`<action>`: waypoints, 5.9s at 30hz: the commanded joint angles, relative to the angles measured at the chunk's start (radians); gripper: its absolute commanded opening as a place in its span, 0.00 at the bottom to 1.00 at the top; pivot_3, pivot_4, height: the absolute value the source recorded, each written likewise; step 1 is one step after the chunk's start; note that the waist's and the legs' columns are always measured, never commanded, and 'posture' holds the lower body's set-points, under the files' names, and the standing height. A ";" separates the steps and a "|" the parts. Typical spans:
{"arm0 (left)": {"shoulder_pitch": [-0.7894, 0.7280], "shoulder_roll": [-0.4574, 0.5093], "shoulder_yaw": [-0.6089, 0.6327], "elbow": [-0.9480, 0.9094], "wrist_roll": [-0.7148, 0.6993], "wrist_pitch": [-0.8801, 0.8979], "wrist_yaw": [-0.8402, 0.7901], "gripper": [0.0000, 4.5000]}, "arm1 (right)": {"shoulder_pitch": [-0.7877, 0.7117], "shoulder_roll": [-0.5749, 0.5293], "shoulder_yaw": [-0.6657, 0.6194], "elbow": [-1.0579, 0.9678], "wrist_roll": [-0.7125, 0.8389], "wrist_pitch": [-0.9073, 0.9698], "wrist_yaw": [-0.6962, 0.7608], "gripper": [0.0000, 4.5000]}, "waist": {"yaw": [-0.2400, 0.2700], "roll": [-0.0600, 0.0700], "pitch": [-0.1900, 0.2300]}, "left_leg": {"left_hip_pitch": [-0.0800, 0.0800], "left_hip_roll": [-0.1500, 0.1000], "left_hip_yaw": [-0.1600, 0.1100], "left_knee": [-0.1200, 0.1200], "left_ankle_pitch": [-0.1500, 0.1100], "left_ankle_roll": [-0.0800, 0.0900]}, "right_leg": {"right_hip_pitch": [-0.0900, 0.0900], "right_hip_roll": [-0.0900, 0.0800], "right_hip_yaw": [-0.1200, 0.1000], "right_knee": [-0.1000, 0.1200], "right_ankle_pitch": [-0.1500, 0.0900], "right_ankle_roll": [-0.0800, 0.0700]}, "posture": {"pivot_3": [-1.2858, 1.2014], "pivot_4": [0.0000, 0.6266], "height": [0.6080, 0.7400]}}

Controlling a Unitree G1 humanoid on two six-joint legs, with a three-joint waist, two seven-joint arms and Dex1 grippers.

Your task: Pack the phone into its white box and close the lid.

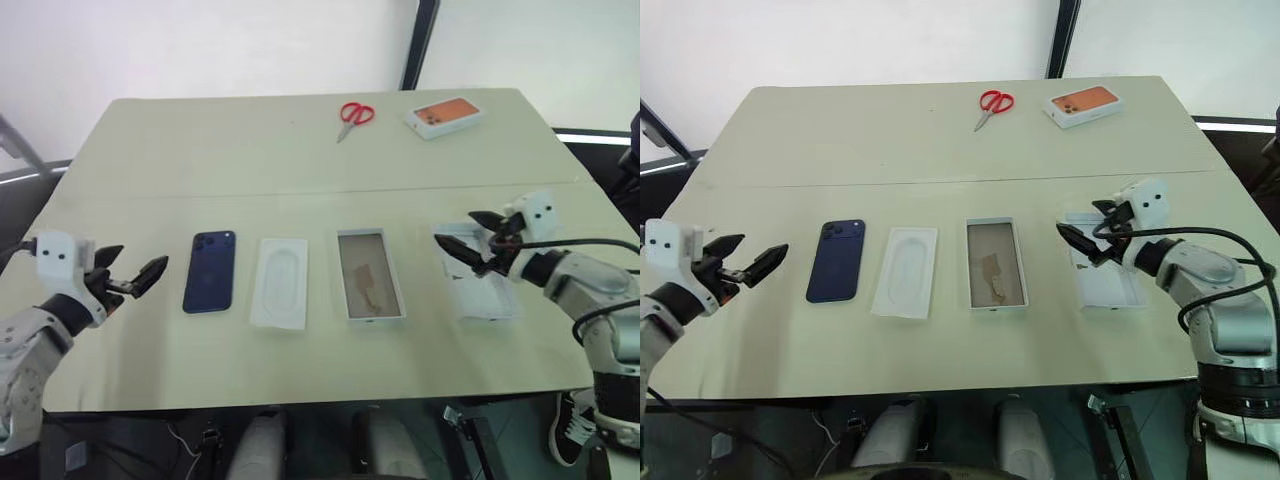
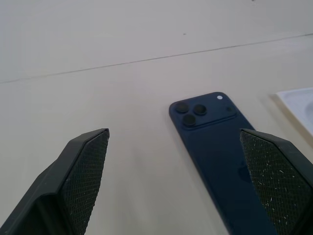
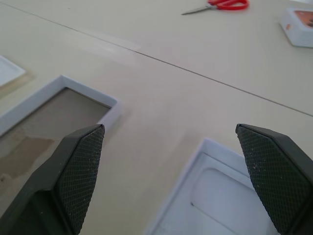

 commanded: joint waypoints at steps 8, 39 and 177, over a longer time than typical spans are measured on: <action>-0.072 -0.089 -0.157 -0.107 -0.041 0.090 0.108 0.99 | -0.099 0.098 0.141 -0.047 -0.023 -0.047 0.003 1.00 | -0.006 0.000 0.000 | 0.000 0.000 0.000 0.000 0.000 0.000 | -0.001 0.001 0.000 0.001 0.000 0.000 | 0.52 0.24 1.00; -0.459 -0.433 -0.059 -0.044 -0.310 0.919 0.504 0.70 | -0.068 0.170 0.362 -0.241 -0.070 -0.006 0.017 1.00 | 0.000 -0.001 0.000 | -0.001 -0.001 -0.002 0.002 0.000 -0.001 | -0.001 0.001 -0.002 0.002 0.000 0.000 | 0.52 0.24 1.00; -0.042 0.122 -0.370 -0.136 -0.002 -0.016 0.015 0.96 | -0.293 0.323 0.585 0.037 -0.374 0.008 0.020 0.01 | -0.013 -0.003 0.000 | 0.000 0.000 0.000 -0.004 0.002 -0.005 | -0.004 0.001 0.001 -0.001 0.000 -0.001 | 0.52 0.24 1.00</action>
